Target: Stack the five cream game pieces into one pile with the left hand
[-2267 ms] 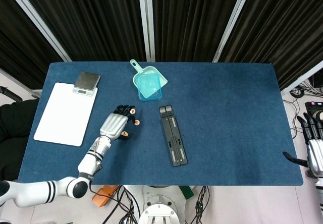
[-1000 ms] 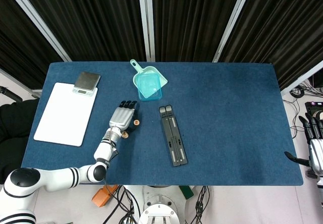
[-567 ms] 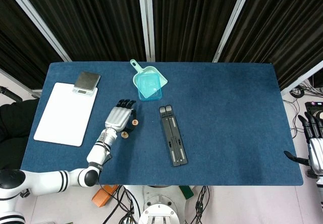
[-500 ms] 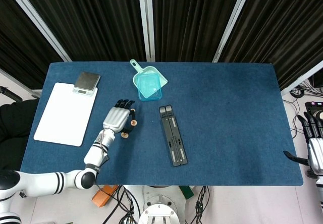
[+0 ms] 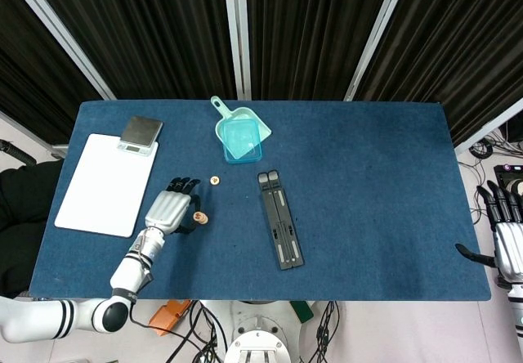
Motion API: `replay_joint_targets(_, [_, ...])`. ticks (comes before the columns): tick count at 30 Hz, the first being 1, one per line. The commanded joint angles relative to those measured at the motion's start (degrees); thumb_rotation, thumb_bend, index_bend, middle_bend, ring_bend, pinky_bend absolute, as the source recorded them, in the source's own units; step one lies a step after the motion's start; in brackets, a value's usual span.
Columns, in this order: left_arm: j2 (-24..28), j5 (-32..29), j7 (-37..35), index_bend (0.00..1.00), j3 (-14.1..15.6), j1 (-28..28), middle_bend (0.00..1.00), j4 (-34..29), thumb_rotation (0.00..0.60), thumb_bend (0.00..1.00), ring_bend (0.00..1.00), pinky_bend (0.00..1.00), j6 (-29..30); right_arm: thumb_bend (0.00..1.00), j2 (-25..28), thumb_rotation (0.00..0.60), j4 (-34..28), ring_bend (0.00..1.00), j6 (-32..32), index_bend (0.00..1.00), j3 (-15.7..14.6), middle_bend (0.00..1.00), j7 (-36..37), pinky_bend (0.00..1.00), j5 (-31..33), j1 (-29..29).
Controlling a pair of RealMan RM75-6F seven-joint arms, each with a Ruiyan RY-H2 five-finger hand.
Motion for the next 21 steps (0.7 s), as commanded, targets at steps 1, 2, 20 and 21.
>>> replay_joint_targets(1, [-0.22, 0.03, -0.12, 0.55, -0.33, -0.03, 0.07, 0.29, 0.600, 0.35, 0.00, 0.00, -0.08, 0.05, 0.06, 0.600, -0.24, 0.00, 0.15, 0.00, -0.01, 0.00, -0.24, 0.00, -0.02, -0.05])
replay_joint_targets(2, [-0.31, 0.00, -0.16, 0.55, -0.51, -0.07, 0.07, 0.39, 0.600, 0.35, 0.00, 0.00, -0.12, 0.05, 0.09, 0.600, -0.34, 0.00, 0.19, 0.00, -0.01, 0.00, -0.33, 0.00, 0.02, -0.08])
replay_joint_targets(20, [-1.84, -2.32, 1.97, 0.53, -1.28, -1.23, 0.07, 2.13, 0.600, 0.33, 0.00, 0.00, -1.57, 0.05, 0.08, 0.600, -0.27, 0.00, -0.02, 0.00, -0.03, 0.00, -0.29, 0.00, 0.32, -0.05])
replay_joint_targets(21, [-1.79, -2.44, 2.10, 0.53, -1.30, -1.27, 0.07, 2.08, 0.600, 0.33, 0.00, 0.00, -1.58, 0.05, 0.07, 0.600, -0.23, 0.00, -0.03, 0.00, -0.03, 0.00, -0.28, 0.00, 0.32, -0.04])
